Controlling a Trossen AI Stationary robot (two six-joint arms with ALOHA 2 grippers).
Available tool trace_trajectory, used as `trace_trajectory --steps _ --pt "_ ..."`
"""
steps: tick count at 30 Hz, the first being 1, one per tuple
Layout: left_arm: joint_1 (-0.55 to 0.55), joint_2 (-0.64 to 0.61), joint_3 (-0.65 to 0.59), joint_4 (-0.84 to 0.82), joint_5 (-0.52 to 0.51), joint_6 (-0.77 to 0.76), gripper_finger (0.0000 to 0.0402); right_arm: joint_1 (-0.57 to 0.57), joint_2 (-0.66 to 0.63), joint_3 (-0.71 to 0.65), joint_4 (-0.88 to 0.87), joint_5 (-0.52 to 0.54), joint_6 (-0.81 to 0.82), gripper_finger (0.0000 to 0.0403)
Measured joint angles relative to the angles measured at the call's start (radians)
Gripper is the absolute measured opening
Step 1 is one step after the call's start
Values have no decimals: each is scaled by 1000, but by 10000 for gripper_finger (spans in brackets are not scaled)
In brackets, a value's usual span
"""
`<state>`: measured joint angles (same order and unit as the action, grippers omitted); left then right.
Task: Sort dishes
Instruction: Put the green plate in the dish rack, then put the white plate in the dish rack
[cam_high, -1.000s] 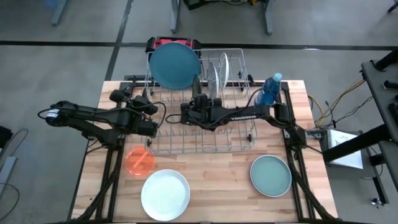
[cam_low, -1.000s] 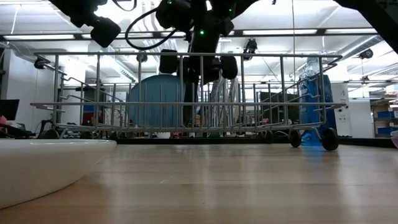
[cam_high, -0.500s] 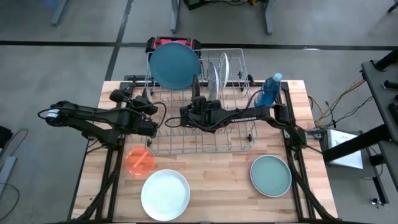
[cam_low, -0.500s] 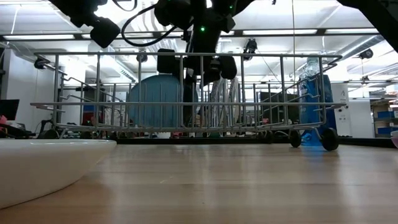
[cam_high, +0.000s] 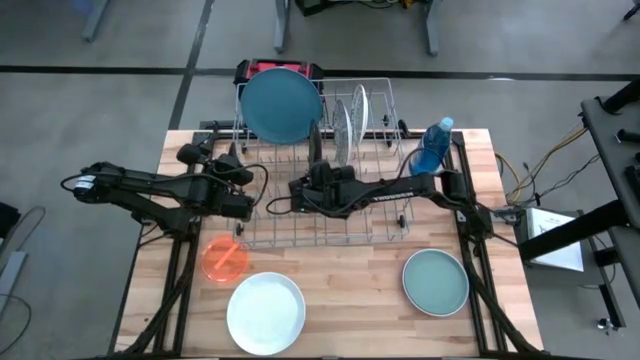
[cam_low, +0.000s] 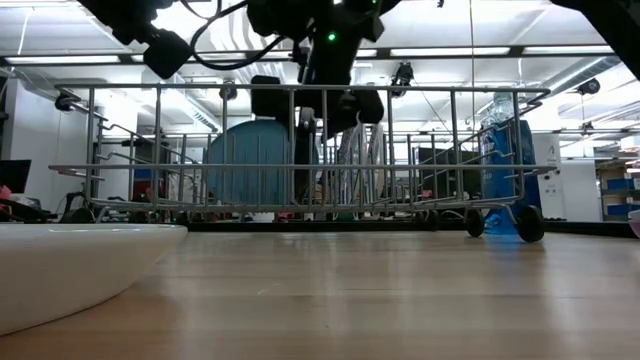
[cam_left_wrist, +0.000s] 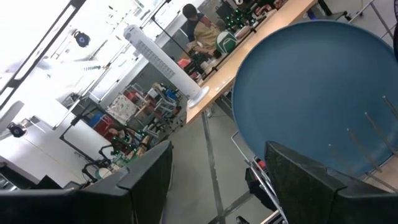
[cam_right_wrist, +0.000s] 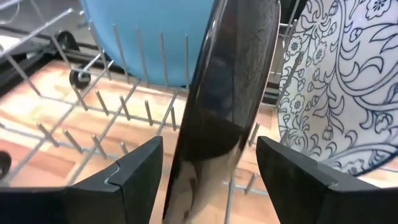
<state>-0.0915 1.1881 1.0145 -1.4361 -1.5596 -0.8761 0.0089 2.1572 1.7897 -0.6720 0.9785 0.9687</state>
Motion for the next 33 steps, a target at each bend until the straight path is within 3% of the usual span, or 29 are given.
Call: trace_trajectory --steps 9,17,26,33 --pt "0 0 0 0 26 8 245 8 -52 0 -162 -98 96 260" --pt "0 0 0 0 26 8 245 17 -86 0 -165 -172 61 268" --pt "0 0 0 1 34 5 245 57 -123 0 -179 -177 43 263" --pt "-3 0 -1 4 104 52 245 111 -223 0 -307 -177 -9 259"
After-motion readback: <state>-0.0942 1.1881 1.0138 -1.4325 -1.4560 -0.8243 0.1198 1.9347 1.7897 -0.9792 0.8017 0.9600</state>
